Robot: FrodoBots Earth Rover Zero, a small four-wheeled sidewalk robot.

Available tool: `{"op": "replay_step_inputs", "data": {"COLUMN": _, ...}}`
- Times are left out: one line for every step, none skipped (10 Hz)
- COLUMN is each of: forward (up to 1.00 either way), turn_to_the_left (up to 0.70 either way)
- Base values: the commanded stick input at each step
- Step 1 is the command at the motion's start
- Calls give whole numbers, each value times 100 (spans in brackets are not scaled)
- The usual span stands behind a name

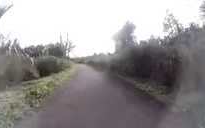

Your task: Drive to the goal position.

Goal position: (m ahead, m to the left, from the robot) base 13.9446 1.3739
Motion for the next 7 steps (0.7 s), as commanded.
{"op": "replay_step_inputs", "data": {"forward": 70, "turn_to_the_left": 0}}
{"op": "replay_step_inputs", "data": {"forward": 70, "turn_to_the_left": 0}}
{"op": "replay_step_inputs", "data": {"forward": 70, "turn_to_the_left": 0}}
{"op": "replay_step_inputs", "data": {"forward": 70, "turn_to_the_left": -5}}
{"op": "replay_step_inputs", "data": {"forward": 70, "turn_to_the_left": -34}}
{"op": "replay_step_inputs", "data": {"forward": 70, "turn_to_the_left": -32}}
{"op": "replay_step_inputs", "data": {"forward": 70, "turn_to_the_left": -14}}
